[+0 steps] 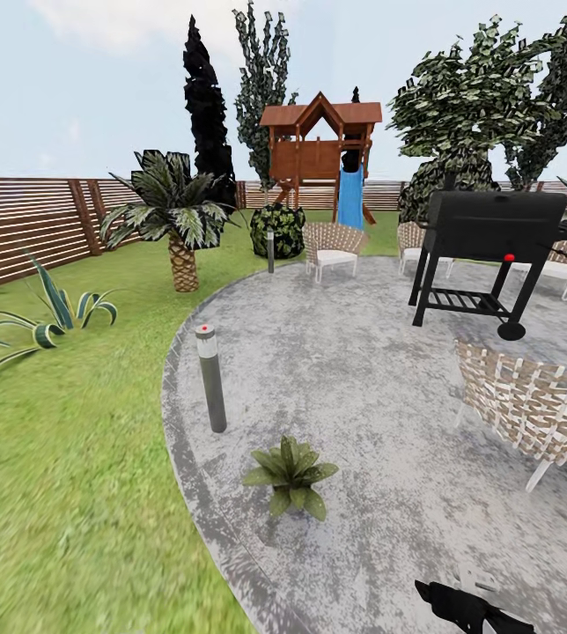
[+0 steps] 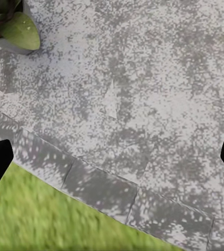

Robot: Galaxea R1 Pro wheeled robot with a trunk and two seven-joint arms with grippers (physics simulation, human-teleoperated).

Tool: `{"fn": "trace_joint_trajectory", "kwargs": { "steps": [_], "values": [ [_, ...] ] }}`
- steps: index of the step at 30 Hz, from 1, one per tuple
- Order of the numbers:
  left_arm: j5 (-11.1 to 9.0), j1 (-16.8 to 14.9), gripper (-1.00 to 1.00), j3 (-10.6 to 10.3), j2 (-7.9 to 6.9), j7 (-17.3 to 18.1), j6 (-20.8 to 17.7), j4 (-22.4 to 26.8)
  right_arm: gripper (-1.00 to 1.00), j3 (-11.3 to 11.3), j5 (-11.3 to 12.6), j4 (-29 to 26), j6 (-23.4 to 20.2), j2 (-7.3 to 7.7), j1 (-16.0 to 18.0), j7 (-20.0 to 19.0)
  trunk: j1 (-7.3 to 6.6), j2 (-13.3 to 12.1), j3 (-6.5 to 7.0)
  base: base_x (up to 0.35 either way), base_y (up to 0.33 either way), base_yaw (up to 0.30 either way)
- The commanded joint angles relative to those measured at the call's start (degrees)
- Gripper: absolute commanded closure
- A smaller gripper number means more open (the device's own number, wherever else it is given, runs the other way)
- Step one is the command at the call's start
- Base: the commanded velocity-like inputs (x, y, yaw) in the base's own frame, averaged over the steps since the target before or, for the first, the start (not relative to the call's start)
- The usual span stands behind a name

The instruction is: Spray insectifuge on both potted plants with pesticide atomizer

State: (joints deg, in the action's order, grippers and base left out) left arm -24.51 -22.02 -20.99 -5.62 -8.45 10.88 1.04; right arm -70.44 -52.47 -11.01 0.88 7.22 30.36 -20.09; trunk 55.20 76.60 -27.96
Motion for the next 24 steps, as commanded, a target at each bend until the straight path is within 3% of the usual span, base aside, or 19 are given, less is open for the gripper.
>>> {"fn": "trace_joint_trajectory", "kwargs": {
  "steps": [1, 24],
  "values": [
    [-0.4, 0.1, 1.0, -0.5, 0.07, -0.4, 0.1, 0.0, -1.0, -0.5, -0.5, -0.1, 0.1, -0.01, 0.0, -0.3, 0.0, 0.0, -0.06, 0.0, 0.0, 0.0],
    [-0.4, 0.3, 1.0, -0.5, 0.18, -0.8, 0.1, 0.1, -1.0, -0.5, -0.5, -0.1, 0.1, -0.01, 0.0, -0.3, 0.0, 0.0, -0.06, 0.0, 0.0, 0.0]
  ]
}}
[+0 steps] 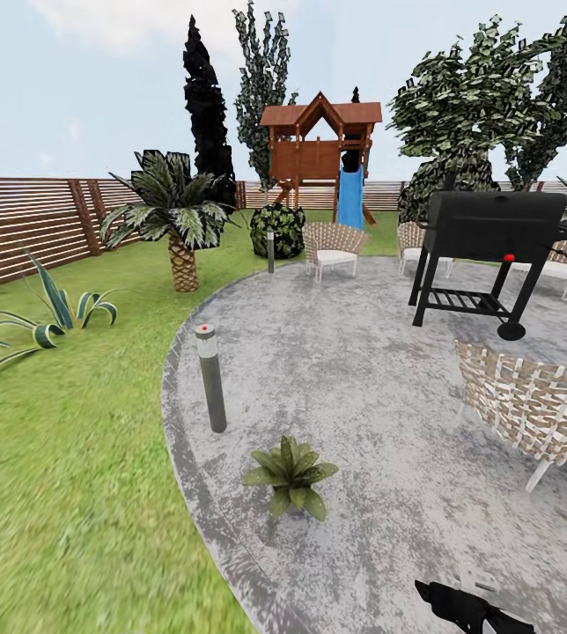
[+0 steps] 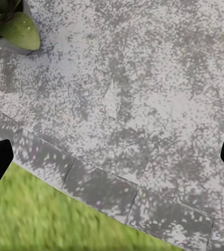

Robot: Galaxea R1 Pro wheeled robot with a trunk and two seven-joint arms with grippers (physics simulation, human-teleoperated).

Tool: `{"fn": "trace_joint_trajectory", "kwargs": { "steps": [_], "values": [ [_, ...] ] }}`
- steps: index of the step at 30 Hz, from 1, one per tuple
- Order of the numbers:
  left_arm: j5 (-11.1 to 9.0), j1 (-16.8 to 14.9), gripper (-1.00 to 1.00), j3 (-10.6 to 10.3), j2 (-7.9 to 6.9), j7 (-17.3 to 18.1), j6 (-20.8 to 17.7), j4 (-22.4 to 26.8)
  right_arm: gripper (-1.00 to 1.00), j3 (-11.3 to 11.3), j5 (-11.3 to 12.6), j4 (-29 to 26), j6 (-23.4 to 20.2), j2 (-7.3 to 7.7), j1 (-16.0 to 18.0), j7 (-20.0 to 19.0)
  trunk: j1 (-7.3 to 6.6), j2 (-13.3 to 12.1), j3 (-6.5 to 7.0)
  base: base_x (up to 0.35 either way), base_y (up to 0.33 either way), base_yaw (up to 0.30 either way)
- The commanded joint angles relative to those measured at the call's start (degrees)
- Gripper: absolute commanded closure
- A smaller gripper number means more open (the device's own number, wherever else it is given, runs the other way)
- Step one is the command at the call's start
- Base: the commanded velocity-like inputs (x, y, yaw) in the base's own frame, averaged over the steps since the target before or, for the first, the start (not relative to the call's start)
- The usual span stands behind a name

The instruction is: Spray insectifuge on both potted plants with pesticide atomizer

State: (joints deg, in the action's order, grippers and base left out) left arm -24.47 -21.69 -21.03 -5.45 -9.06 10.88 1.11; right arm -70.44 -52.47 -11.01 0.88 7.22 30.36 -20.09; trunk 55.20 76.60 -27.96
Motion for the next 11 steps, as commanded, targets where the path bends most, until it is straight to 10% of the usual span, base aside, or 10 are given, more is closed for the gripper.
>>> {"fn": "trace_joint_trajectory", "kwargs": {
  "steps": [1, 11],
  "values": [
    [-0.4, 0.0, 1.0, -0.5, 0.0, -0.2, 0.1, 0.0, -1.0, -0.5, -0.5, -0.1, 0.1, -0.01, 0.0, -0.3, 0.0, 0.0, -0.06, 0.0, 0.0, 0.0],
    [-0.4, 0.0, 1.0, -0.5, 0.0, -0.2, 0.1, 0.0, -1.0, -0.5, -0.5, -0.1, 0.1, -0.01, 0.0, -0.3, 0.0, 0.0, -0.06, 0.0, 0.0, 0.0]
  ]
}}
